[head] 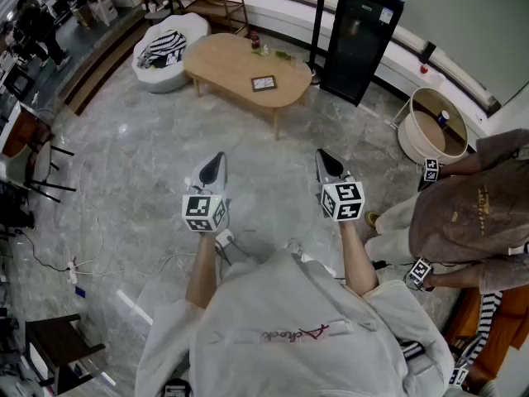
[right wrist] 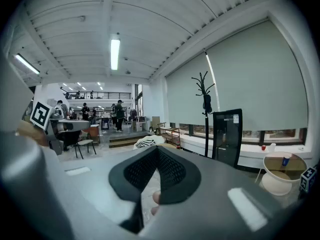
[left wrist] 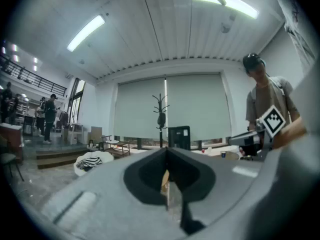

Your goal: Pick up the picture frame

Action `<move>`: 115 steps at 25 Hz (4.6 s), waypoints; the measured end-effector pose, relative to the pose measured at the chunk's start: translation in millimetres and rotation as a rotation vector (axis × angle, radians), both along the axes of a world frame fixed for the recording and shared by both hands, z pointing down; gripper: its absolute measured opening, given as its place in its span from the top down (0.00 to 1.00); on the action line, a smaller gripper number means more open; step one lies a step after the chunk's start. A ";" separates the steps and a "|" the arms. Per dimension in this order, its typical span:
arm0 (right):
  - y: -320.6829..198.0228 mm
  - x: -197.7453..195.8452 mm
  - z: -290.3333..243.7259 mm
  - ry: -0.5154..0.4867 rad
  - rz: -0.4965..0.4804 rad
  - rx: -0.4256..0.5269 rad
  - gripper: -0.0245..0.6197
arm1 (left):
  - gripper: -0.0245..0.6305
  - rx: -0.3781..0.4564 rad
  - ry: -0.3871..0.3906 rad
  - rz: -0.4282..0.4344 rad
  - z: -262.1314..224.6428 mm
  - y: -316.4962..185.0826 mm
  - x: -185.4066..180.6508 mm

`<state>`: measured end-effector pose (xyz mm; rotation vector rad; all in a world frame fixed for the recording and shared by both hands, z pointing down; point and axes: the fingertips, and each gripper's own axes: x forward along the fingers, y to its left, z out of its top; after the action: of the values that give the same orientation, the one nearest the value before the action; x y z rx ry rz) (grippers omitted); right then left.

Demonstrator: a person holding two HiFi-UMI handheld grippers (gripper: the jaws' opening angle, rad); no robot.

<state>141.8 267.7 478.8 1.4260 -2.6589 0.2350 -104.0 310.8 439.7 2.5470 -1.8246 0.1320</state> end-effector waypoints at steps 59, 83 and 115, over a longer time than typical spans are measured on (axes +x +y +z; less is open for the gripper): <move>-140.4 13.5 32.3 0.002 -0.135 -0.027 0.95 | 0.96 -0.043 0.025 -0.124 31.3 -126.3 26.4; -341.4 -72.7 22.2 0.040 -0.078 -0.043 0.95 | 0.96 -0.061 0.062 -0.054 30.9 -342.6 -55.9; -506.9 -141.7 47.6 0.053 0.025 -0.085 0.95 | 0.96 -0.105 0.070 0.082 56.2 -535.8 -114.2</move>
<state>0.1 -239.2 526.4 1.4206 -2.5572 0.3046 -218.1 -225.1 495.9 2.5209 -1.6448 0.1337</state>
